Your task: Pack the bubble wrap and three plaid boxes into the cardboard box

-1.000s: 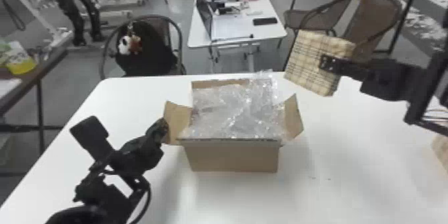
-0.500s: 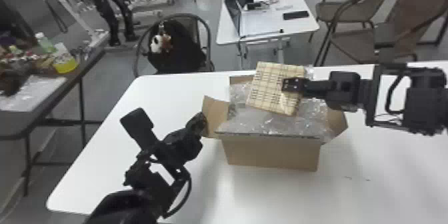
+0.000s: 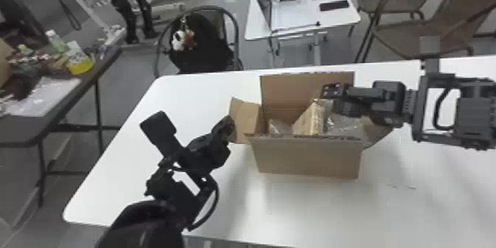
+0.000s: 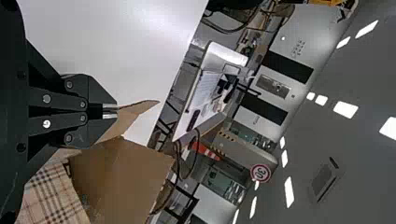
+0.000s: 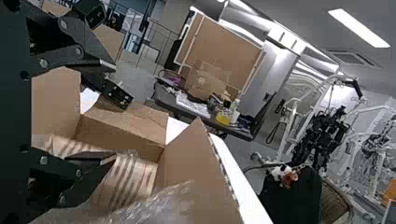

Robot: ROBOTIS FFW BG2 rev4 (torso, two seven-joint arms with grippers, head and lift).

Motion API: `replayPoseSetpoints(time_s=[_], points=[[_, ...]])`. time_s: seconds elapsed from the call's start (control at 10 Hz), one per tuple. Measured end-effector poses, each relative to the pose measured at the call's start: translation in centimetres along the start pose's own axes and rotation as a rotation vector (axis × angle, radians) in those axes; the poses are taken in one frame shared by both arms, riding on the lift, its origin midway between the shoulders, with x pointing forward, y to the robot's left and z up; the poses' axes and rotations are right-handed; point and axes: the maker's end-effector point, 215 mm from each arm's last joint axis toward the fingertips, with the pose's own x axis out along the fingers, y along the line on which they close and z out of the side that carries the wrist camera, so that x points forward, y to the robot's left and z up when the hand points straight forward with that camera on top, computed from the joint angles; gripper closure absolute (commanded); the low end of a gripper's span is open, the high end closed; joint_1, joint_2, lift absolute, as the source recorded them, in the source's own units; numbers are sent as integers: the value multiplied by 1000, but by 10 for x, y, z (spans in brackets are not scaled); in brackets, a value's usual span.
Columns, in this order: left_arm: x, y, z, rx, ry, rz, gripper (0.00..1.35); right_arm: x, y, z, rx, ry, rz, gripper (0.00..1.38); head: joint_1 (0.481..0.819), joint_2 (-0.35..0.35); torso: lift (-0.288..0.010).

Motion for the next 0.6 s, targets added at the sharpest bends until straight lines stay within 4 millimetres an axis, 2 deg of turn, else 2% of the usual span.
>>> replayPoseSetpoints(time_s=[0.1,0.3,0.4,0.5,0.6], points=[[0,0,0,-1,-2,0,1211,-15,14,12,-69,-12,-29,176,650,283,-174],[-1,0,1,-3,-4,0,1211,-53,48,34,-183,-67,-34,188,625,252,-174],[-1,1,0,-4,-4,1,1211,-74,54,46,-245,-131,-64,190,618,230,-174],[-2,2,0,-5,-4,2,1211,-98,47,60,-324,-216,-143,191,616,217,-174],[-3,3,-1,-7,-5,4,1211,-125,30,71,-413,-293,-261,191,617,182,-174]])
